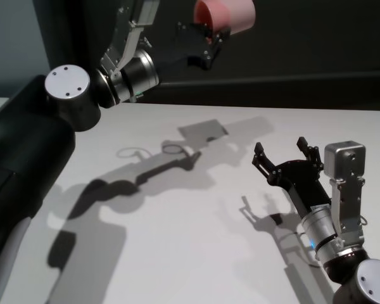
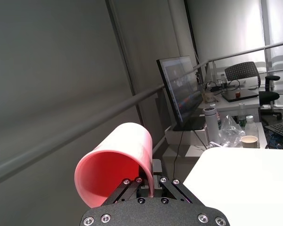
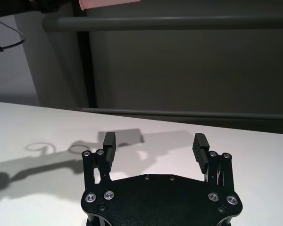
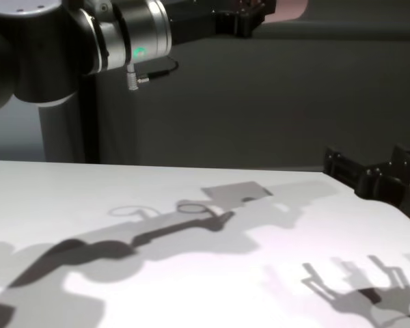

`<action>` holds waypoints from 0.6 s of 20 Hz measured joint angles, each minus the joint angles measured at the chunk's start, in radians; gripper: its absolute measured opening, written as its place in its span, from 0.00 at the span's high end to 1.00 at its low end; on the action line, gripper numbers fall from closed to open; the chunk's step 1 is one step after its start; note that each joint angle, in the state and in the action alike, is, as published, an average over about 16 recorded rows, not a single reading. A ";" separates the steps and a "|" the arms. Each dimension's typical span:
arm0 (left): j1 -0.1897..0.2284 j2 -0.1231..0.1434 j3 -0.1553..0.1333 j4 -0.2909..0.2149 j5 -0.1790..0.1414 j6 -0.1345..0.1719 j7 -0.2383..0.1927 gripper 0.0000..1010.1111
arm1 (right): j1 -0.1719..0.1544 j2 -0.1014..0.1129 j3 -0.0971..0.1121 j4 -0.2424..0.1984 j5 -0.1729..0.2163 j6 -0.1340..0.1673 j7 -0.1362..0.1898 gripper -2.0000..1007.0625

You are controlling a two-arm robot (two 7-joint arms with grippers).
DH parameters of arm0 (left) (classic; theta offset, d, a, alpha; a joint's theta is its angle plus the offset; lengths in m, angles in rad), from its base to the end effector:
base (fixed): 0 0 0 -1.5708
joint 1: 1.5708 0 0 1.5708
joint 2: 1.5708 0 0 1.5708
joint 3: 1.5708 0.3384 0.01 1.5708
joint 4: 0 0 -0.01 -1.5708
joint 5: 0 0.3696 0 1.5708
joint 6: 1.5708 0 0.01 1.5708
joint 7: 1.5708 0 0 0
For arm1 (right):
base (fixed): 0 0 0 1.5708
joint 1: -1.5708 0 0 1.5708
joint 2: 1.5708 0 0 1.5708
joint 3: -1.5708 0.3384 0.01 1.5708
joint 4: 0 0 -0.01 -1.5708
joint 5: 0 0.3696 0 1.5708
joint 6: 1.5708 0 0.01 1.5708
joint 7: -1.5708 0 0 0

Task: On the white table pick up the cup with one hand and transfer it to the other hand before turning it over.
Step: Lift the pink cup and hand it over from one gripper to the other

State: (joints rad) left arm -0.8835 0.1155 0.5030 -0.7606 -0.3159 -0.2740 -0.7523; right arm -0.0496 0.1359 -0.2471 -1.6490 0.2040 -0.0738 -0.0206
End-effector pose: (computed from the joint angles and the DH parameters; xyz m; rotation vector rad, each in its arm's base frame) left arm 0.6342 -0.0554 -0.2185 -0.0161 -0.2959 0.5456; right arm 0.3606 0.0511 -0.3462 0.1154 0.0271 -1.3383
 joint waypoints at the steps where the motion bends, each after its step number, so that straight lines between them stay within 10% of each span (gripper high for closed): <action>1: 0.000 0.000 0.000 0.000 0.000 0.000 0.000 0.95 | 0.001 -0.003 0.004 -0.003 0.009 -0.005 0.010 0.00; 6: 0.000 0.000 0.000 0.000 0.000 0.000 0.000 0.95 | 0.004 -0.021 0.037 -0.014 0.088 -0.037 0.089 0.00; 12: 0.000 0.000 0.000 0.001 0.000 -0.001 0.000 0.95 | 0.024 -0.039 0.091 0.002 0.285 -0.044 0.233 0.01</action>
State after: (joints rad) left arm -0.8835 0.1155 0.5027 -0.7600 -0.3159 -0.2749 -0.7523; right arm -0.0254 0.0971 -0.1557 -1.6475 0.4892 -0.1182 0.2122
